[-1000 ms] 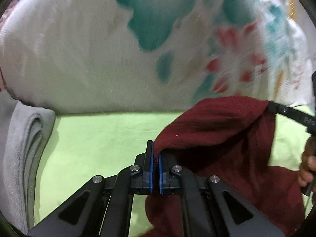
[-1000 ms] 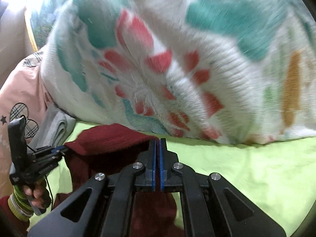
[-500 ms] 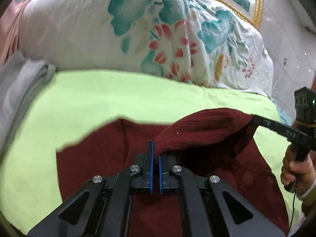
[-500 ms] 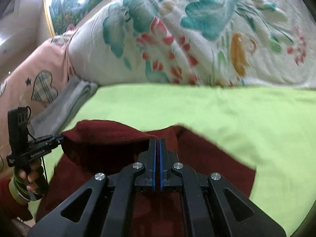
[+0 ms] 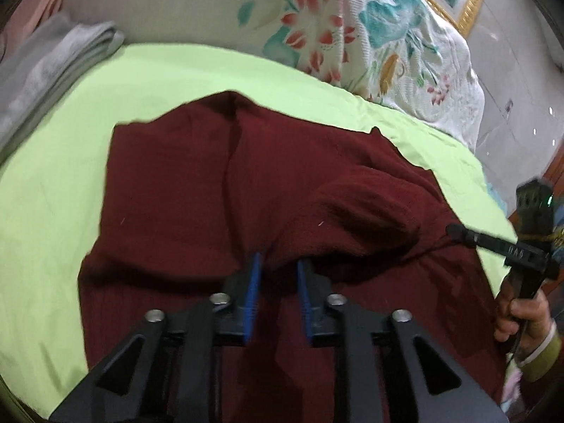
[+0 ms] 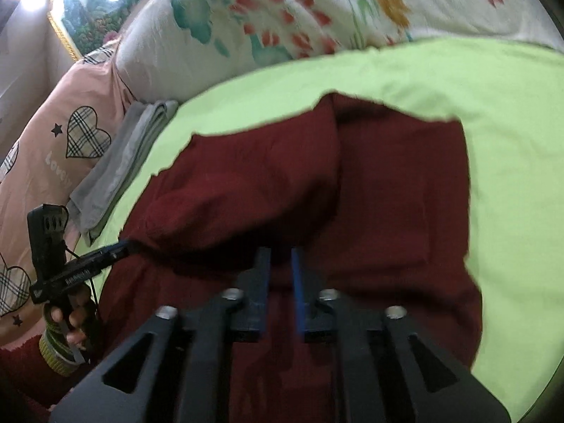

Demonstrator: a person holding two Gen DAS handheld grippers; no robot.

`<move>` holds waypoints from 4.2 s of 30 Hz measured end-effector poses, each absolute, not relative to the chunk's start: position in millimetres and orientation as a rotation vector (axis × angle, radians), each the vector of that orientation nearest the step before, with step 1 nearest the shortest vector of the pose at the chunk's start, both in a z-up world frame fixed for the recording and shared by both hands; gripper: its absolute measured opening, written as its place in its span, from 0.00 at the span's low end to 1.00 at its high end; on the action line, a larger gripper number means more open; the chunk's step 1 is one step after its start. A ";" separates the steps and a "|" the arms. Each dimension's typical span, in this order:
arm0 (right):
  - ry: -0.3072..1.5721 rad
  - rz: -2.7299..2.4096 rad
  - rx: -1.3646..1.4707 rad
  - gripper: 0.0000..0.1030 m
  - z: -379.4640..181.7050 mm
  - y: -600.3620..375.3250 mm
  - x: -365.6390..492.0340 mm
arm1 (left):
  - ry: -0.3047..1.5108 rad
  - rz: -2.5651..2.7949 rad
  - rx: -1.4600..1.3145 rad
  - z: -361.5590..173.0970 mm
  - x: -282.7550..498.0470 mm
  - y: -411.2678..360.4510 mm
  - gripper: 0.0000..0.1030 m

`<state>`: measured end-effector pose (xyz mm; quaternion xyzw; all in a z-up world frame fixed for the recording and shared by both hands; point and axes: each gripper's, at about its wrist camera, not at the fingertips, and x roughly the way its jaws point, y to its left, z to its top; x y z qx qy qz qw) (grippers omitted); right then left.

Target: Fold large clothes

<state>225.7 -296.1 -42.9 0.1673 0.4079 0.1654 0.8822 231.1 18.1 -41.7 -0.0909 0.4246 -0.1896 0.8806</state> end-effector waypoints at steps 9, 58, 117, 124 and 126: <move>0.802 0.337 0.655 0.44 -28.9 -334.0 223.2 | 0.977 -0.426 -0.472 -35.0 256.3 58.0 0.54; 0.811 0.356 0.756 0.35 -52.7 -324.3 249.6 | 0.957 -0.514 -0.467 -58.4 308.3 40.2 0.02; 0.794 0.113 0.688 0.52 -51.0 -351.7 109.6 | 0.942 -0.269 -0.339 -45.3 150.8 123.4 0.46; 0.806 0.052 0.714 0.53 -62.2 -371.1 67.5 | 1.006 -0.289 -0.376 -67.3 123.0 141.2 0.51; 0.817 0.051 0.716 0.53 -64.9 -373.1 61.2 | 1.022 -0.301 -0.377 -72.3 117.9 140.5 0.54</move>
